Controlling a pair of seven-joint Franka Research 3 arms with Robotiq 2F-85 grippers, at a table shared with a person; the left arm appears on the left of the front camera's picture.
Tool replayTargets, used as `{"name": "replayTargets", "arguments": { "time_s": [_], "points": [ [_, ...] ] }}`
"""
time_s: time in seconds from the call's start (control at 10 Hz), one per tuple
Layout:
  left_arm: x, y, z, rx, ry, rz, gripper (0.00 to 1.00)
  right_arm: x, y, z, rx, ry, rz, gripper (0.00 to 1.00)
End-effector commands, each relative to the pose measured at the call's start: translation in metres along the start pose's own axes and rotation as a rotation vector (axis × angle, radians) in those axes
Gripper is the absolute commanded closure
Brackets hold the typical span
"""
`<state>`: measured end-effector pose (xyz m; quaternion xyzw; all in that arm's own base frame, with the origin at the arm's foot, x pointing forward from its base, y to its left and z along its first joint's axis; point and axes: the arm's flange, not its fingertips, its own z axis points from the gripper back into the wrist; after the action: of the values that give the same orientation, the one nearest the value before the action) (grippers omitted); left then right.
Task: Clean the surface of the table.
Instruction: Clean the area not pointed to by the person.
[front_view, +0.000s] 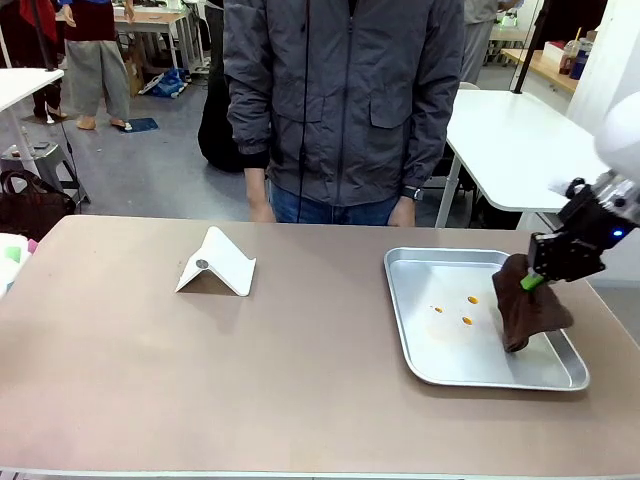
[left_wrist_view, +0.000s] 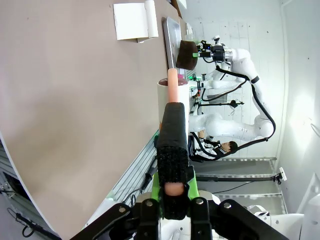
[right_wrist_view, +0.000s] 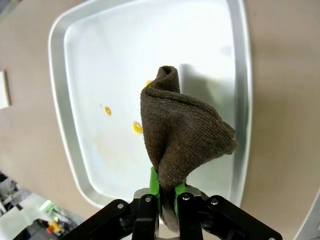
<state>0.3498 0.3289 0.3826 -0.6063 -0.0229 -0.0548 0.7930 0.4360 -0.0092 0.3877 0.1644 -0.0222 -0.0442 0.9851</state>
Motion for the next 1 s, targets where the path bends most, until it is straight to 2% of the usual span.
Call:
{"name": "replayTargets", "arguments": {
  "time_s": [0.0,0.1,0.3,0.5,0.7,0.9],
  "points": [
    [0.0,-0.006,-0.003,-0.006,-0.021,0.008,0.78,0.019,0.01,-0.019,-0.001,-0.018,-0.001,0.87],
    [0.0,-0.006,-0.003,-0.006,-0.021,0.008,0.78,0.025,0.011,-0.033,-0.001,-0.034,-0.005,0.87],
    [0.0,-0.006,-0.003,-0.006,-0.021,0.008,0.78,0.042,0.011,-0.061,0.082,-0.039,-0.038,0.87],
    [0.0,-0.006,-0.003,-0.006,-0.021,0.008,0.78,0.052,0.011,-0.083,0.162,-0.004,-0.051,0.87],
    [0.0,-0.006,-0.003,-0.006,-0.021,0.008,0.78,0.057,0.013,-0.094,0.244,0.034,-0.063,0.87],
    [0.0,-0.006,-0.003,-0.006,-0.021,0.008,0.78,0.058,0.024,-0.102,0.291,0.029,-0.052,0.87]
  ]
}}
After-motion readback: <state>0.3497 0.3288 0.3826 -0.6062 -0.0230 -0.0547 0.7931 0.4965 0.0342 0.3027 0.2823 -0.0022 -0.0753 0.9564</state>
